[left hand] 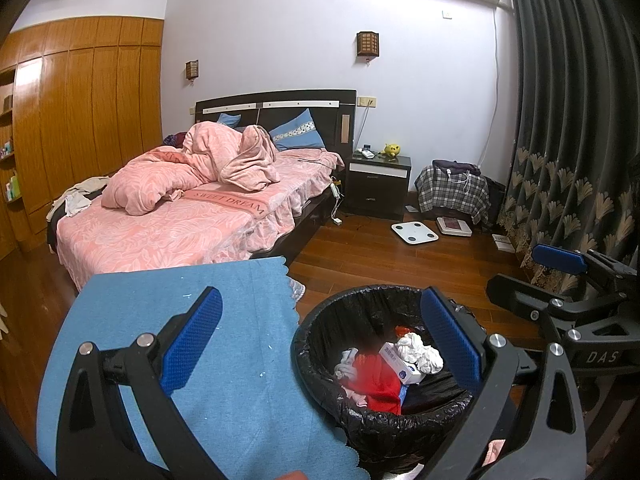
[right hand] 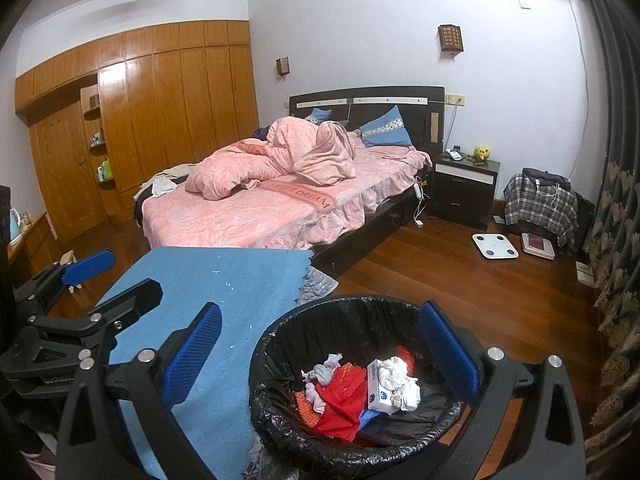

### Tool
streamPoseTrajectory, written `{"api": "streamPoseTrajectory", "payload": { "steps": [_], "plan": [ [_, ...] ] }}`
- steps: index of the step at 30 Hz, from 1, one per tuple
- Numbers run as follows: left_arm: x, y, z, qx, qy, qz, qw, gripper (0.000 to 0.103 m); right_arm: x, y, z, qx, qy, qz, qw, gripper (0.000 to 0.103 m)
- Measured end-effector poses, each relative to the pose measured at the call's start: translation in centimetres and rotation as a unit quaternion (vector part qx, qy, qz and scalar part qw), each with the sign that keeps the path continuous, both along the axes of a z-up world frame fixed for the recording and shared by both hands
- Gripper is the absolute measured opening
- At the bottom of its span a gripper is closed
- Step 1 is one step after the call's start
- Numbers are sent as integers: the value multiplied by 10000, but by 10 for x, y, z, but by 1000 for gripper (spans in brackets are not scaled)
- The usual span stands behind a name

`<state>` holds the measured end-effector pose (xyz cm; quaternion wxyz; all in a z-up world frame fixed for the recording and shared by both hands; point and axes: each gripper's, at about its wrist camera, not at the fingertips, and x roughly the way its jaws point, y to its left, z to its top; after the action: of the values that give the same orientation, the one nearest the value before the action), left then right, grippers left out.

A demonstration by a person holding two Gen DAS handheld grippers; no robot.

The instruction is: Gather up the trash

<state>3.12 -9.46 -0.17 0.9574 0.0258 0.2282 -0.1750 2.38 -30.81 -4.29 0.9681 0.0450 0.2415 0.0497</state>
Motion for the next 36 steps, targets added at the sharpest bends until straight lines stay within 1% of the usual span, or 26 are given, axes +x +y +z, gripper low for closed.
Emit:
{"api": "streamPoseTrajectory", "payload": {
  "steps": [36],
  "plan": [
    [-1,-3,2,5,6,-2,10000,97,-1,-2,0,12,3,0,10000,97]
  ]
}}
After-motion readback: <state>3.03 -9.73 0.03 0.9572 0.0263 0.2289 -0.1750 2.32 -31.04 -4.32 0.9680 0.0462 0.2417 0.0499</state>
